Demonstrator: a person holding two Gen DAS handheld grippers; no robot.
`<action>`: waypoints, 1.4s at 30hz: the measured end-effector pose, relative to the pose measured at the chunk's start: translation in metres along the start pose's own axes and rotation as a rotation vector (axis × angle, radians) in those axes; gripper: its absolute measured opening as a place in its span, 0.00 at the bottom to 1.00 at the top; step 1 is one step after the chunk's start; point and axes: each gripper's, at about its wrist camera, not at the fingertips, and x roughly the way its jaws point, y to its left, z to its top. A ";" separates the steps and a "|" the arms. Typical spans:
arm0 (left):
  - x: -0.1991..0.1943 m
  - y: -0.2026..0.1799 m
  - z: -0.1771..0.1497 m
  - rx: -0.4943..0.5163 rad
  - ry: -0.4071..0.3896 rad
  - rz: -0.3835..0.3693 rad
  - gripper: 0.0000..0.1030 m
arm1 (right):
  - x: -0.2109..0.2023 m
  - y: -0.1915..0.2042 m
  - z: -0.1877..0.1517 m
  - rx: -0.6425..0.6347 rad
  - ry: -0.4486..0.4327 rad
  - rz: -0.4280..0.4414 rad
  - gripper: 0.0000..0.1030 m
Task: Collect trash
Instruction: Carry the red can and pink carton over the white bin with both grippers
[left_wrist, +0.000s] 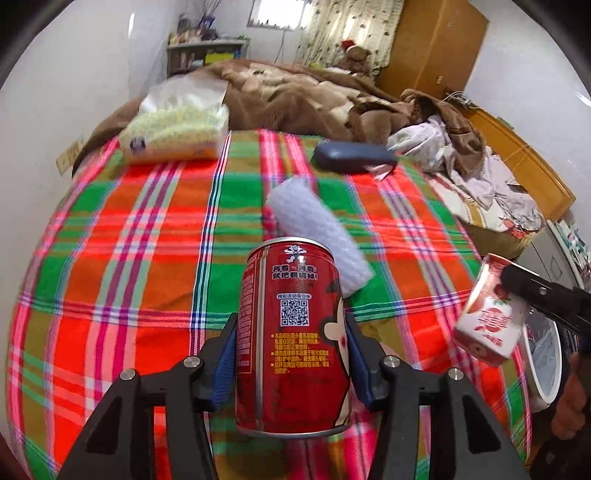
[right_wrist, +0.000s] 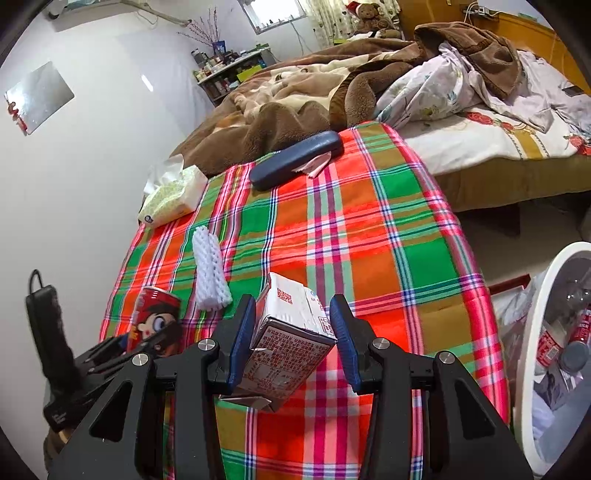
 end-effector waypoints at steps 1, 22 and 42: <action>-0.006 -0.003 0.000 0.003 -0.012 0.000 0.51 | -0.003 -0.001 0.000 0.003 -0.005 0.000 0.42; -0.054 -0.163 -0.015 0.212 -0.074 -0.178 0.51 | -0.095 -0.087 -0.011 0.113 -0.149 -0.062 0.42; -0.023 -0.323 -0.056 0.385 -0.004 -0.353 0.51 | -0.137 -0.198 -0.036 0.144 -0.200 -0.309 0.42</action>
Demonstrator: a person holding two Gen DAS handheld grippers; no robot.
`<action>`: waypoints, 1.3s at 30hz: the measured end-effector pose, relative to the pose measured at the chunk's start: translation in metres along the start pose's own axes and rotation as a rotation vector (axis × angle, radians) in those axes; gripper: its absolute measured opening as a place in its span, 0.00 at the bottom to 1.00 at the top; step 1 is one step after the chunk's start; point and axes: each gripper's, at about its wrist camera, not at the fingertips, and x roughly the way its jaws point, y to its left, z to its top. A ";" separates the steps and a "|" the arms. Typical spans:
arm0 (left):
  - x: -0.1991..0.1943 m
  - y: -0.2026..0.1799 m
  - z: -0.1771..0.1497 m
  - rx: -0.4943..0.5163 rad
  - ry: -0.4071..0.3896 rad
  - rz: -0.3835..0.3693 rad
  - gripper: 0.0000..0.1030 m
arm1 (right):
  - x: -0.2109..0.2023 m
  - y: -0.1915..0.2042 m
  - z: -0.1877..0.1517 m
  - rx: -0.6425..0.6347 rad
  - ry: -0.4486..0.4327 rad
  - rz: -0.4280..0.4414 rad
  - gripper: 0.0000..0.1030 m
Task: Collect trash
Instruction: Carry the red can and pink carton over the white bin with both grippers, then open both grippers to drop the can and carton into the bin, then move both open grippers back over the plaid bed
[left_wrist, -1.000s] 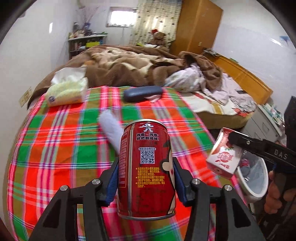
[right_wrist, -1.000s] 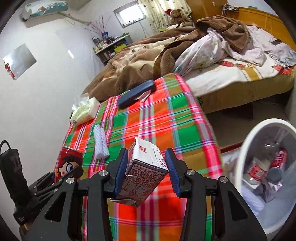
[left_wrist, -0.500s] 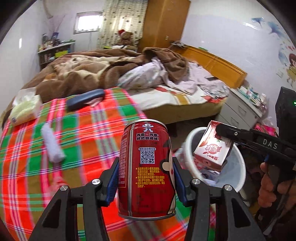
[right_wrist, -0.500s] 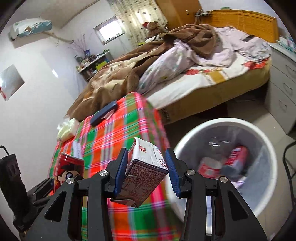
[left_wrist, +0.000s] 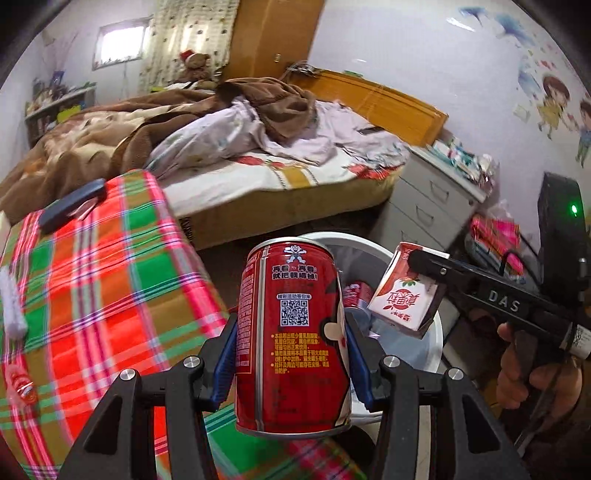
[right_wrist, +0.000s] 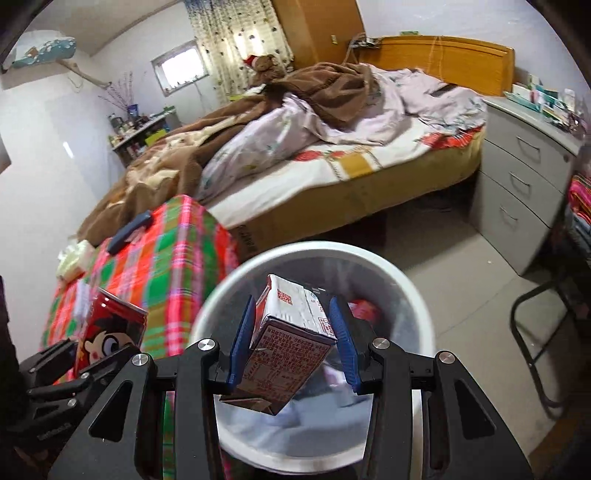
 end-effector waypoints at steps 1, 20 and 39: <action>0.004 -0.007 0.000 0.014 0.004 -0.004 0.51 | 0.003 -0.004 -0.001 -0.004 0.004 -0.014 0.42; 0.050 -0.036 -0.001 0.004 0.060 -0.045 0.52 | 0.014 -0.037 -0.013 -0.093 0.054 -0.136 0.47; 0.003 -0.015 -0.012 -0.024 -0.009 0.014 0.52 | -0.003 -0.017 -0.015 -0.078 -0.016 -0.102 0.61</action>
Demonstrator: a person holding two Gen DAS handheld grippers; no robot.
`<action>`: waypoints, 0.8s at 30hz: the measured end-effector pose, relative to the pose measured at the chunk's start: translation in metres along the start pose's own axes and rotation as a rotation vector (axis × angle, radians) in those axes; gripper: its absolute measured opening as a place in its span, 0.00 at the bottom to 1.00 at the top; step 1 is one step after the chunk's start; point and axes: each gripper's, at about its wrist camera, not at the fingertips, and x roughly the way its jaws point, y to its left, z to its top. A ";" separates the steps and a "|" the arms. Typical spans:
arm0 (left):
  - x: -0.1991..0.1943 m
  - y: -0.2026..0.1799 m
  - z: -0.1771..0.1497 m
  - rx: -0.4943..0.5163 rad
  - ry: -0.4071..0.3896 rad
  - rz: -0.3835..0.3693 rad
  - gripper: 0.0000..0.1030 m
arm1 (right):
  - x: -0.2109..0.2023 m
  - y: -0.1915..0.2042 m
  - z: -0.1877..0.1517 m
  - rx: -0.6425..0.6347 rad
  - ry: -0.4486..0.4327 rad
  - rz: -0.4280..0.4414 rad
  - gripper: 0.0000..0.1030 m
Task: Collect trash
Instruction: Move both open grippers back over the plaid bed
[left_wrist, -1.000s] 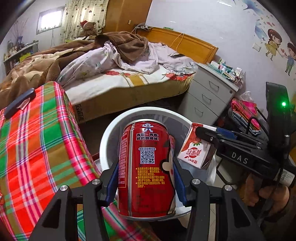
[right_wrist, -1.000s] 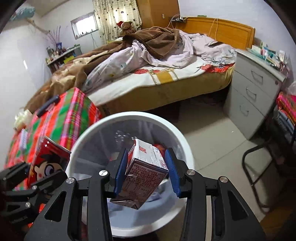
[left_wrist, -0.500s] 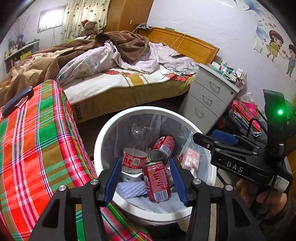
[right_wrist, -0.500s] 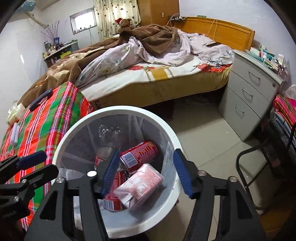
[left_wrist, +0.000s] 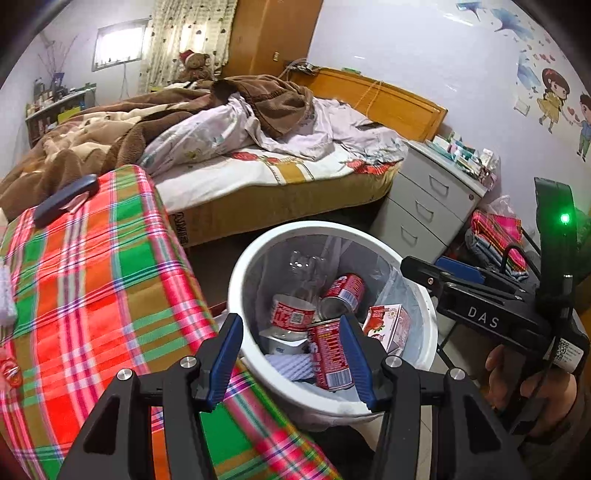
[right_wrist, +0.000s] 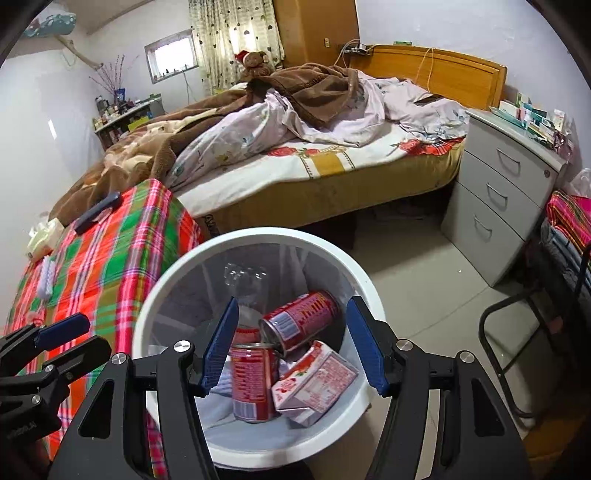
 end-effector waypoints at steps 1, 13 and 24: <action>-0.004 0.002 -0.001 -0.003 -0.007 0.005 0.52 | -0.001 0.002 0.000 -0.001 -0.004 0.003 0.61; -0.055 0.048 -0.016 -0.059 -0.073 0.112 0.52 | -0.008 0.046 0.001 -0.049 -0.036 0.072 0.61; -0.095 0.100 -0.030 -0.142 -0.120 0.186 0.53 | -0.009 0.094 0.006 -0.119 -0.066 0.163 0.60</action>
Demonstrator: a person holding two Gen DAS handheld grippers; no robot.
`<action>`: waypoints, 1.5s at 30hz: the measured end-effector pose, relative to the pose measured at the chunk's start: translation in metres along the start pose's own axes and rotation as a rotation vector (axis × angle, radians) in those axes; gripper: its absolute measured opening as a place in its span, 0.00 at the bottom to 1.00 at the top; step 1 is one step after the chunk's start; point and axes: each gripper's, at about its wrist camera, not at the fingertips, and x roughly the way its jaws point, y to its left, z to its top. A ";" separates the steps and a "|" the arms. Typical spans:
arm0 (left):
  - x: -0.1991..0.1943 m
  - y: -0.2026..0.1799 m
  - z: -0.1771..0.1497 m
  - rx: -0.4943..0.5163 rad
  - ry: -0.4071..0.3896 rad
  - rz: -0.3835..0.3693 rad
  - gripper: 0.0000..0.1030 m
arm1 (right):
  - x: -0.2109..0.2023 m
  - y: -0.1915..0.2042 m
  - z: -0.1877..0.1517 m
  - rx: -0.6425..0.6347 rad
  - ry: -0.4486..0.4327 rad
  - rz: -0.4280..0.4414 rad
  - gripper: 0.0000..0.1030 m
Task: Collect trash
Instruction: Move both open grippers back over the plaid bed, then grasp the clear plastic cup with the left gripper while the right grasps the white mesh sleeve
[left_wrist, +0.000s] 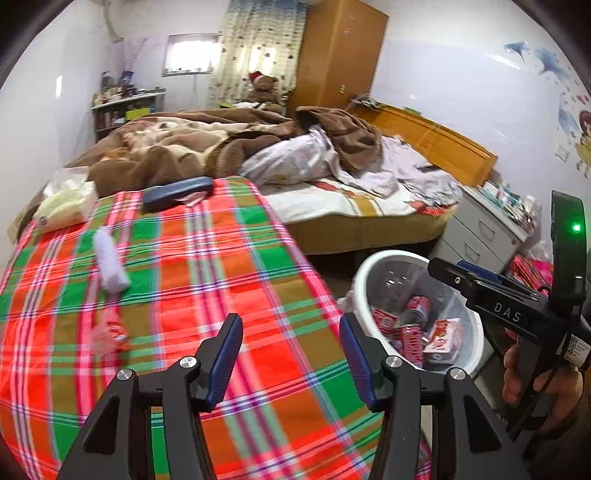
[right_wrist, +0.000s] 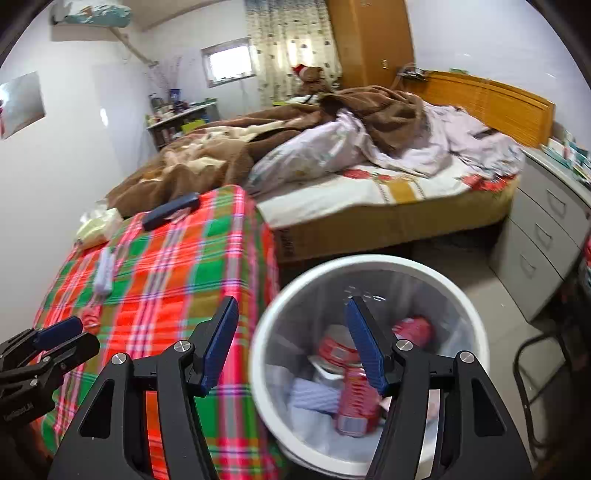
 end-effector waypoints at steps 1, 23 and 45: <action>-0.003 0.008 -0.001 -0.012 -0.003 0.016 0.53 | 0.001 0.004 0.001 -0.006 -0.002 0.007 0.60; 0.014 0.151 -0.025 -0.243 0.067 0.204 0.62 | 0.061 0.108 0.022 -0.183 0.051 0.196 0.61; 0.052 0.213 -0.024 -0.336 0.119 0.160 0.41 | 0.133 0.204 0.035 -0.271 0.192 0.362 0.60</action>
